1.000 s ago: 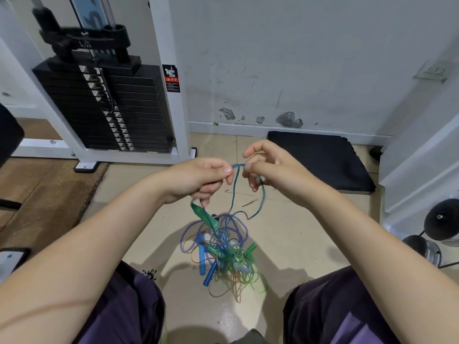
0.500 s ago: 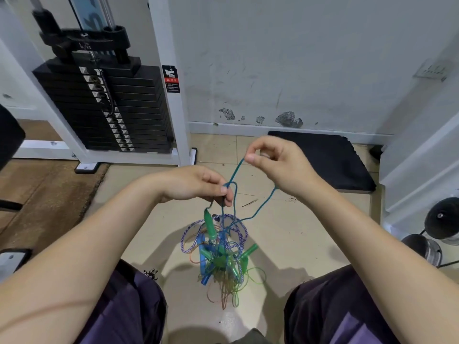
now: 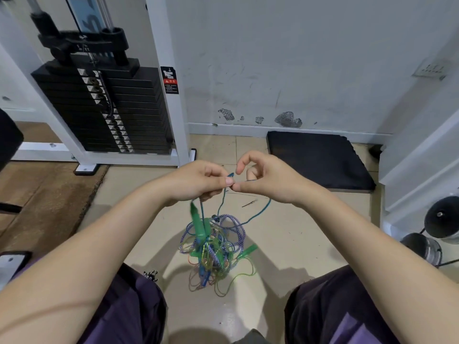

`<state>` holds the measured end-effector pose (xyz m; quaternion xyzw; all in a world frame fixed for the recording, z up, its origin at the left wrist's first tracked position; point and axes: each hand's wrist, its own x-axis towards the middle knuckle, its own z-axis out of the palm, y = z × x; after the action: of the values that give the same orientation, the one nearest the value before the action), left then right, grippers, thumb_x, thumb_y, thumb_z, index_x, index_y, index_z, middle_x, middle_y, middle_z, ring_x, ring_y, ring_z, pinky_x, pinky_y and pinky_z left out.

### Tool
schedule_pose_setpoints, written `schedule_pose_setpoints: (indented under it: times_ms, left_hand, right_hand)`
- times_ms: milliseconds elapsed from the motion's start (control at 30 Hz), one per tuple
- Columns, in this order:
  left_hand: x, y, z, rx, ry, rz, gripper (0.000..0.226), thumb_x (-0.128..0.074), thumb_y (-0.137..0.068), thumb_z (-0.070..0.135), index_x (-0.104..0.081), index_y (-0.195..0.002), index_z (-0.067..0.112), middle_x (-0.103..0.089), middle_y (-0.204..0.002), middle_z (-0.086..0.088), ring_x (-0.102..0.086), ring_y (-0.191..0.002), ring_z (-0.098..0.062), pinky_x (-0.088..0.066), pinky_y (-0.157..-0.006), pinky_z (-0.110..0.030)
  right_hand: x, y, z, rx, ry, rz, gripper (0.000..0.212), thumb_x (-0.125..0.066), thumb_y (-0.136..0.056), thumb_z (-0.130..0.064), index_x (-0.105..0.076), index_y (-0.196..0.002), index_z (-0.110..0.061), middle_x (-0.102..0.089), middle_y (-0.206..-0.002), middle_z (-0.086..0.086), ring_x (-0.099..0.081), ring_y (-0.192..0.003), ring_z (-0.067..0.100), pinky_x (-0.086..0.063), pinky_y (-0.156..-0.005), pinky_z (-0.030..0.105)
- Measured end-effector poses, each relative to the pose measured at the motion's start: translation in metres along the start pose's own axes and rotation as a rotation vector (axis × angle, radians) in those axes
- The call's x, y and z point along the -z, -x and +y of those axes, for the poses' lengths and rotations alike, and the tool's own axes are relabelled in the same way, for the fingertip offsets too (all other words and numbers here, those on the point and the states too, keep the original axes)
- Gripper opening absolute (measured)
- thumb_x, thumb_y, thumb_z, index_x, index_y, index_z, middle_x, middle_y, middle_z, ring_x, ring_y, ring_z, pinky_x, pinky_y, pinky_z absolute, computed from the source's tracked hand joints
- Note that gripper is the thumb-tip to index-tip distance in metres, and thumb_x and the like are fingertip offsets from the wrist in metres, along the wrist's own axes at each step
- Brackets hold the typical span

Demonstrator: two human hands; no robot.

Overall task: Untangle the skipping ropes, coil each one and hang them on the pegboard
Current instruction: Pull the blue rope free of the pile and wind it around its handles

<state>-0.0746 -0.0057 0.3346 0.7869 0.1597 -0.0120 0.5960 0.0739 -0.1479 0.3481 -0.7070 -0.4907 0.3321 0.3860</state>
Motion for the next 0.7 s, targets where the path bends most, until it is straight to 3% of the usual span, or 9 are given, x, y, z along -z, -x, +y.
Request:
schedule_pose_setpoints:
  times_ms: [167, 300, 400, 467, 567, 700]
  left_hand:
    - [0.007, 0.0, -0.002, -0.013, 0.065, -0.038, 0.008, -0.061, -0.095, 0.006, -0.068, -0.094, 0.004, -0.069, -0.073, -0.004, -0.065, -0.07, -0.016, -0.055, -0.073, -0.025]
    - [0.008, 0.0, -0.005, 0.036, -0.021, -0.1, 0.011, -0.061, -0.096, 0.012, -0.071, -0.1, 0.01, -0.076, -0.102, -0.009, -0.069, -0.097, -0.013, -0.052, -0.093, -0.035]
    - [0.009, 0.003, -0.007, 0.095, -0.116, -0.201, 0.012, -0.058, -0.099, 0.014, -0.07, -0.102, 0.014, -0.075, -0.107, -0.005, -0.068, -0.098, -0.009, -0.052, -0.091, -0.031]
    - [0.01, 0.003, -0.007, 0.084, -0.079, -0.134, 0.012, -0.057, -0.1, 0.014, -0.068, -0.1, 0.011, -0.074, -0.095, -0.006, -0.067, -0.088, -0.011, -0.051, -0.085, -0.029]
    - [0.01, 0.002, -0.005, 0.018, 0.025, -0.002, 0.012, -0.056, -0.099, 0.013, -0.068, -0.096, 0.012, -0.065, -0.07, -0.002, -0.062, -0.069, -0.014, -0.051, -0.074, -0.028]
    - [0.002, 0.002, 0.0, -0.068, 0.066, -0.006, 0.013, -0.056, -0.099, 0.013, -0.068, -0.099, 0.015, -0.052, -0.058, 0.004, -0.051, -0.058, -0.01, -0.047, -0.062, -0.021]
  right_hand:
    - [0.002, -0.001, -0.003, 0.049, 0.122, 0.04, 0.011, -0.078, -0.083, -0.022, -0.068, -0.078, -0.02, -0.033, -0.039, -0.01, -0.024, -0.042, 0.008, -0.021, -0.045, 0.024]
    - [0.001, 0.001, -0.005, 0.124, -0.045, 0.184, 0.01, -0.071, -0.088, -0.014, -0.067, -0.079, -0.017, -0.042, -0.047, -0.01, -0.033, -0.044, 0.01, -0.03, -0.047, 0.023]
    - [0.004, 0.003, -0.007, 0.127, -0.328, 0.239, 0.012, -0.065, -0.091, -0.006, -0.063, -0.082, -0.014, -0.052, -0.059, 0.005, -0.05, -0.049, 0.02, -0.042, -0.052, 0.022]
    - [0.008, 0.004, -0.007, 0.116, -0.421, 0.249, 0.011, -0.061, -0.093, -0.004, -0.06, -0.084, -0.01, -0.054, -0.064, 0.007, -0.054, -0.053, 0.022, -0.046, -0.054, 0.021]
    - [0.017, 0.005, -0.005, 0.061, -0.392, 0.198, 0.004, -0.066, -0.091, -0.008, -0.063, -0.089, -0.006, -0.058, -0.068, 0.01, -0.056, -0.058, 0.025, -0.048, -0.056, 0.022]
    - [0.014, 0.006, -0.002, -0.009, -0.337, 0.065, 0.024, -0.074, -0.084, -0.008, -0.062, -0.105, -0.007, -0.066, -0.075, 0.005, -0.058, -0.061, 0.021, -0.05, -0.06, 0.024]
